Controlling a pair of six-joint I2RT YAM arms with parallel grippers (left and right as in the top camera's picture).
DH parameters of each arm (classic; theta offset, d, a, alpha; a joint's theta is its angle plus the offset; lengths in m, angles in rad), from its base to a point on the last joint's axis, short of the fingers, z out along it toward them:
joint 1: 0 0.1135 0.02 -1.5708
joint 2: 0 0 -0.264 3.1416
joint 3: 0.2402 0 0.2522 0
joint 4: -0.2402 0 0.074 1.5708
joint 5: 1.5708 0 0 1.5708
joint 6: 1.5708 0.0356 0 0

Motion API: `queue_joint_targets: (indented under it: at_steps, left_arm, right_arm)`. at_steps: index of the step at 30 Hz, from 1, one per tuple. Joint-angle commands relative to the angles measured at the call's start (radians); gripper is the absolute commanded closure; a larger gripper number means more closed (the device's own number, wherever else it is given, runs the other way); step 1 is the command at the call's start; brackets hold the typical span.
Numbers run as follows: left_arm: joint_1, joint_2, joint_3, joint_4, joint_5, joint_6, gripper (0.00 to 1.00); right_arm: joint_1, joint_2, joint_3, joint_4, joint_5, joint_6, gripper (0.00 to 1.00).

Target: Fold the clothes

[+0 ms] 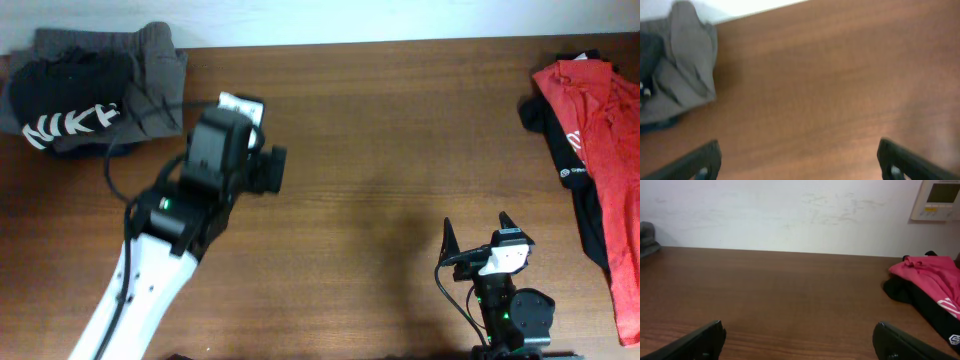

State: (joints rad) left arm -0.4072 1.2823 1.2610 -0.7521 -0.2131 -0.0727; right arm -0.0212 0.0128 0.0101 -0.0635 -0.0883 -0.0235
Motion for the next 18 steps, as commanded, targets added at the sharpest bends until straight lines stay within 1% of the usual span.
queue_joint_targets:
  at_steps: [1, 3, 6, 11, 18]
  left_arm:
    - [0.029, -0.180, -0.248, 0.150, 0.015, -0.009, 0.01]
    - [0.055, -0.312, -0.435, 0.250, 0.015, -0.009, 0.01]
    - [0.088, -0.433, -0.591, 0.316, 0.015, -0.009, 0.01]
    - [0.142, -0.678, -0.864, 0.483, 0.014, -0.009, 0.01]
    - [0.143, -0.861, -1.061, 0.624, 0.003, 0.003, 0.01]
  right_arm:
    - [0.007, -0.009, -0.005, -0.006, -0.006, 0.002, 0.01]
    - [0.007, -0.009, -0.005, -0.006, -0.006, 0.002, 0.01]
    - [0.007, -0.009, -0.005, -0.006, -0.006, 0.002, 0.01]
    - [0.007, -0.009, -0.005, -0.006, -0.006, 0.002, 0.01]
    - [0.007, -0.009, -0.005, -0.006, -0.006, 0.002, 0.01]
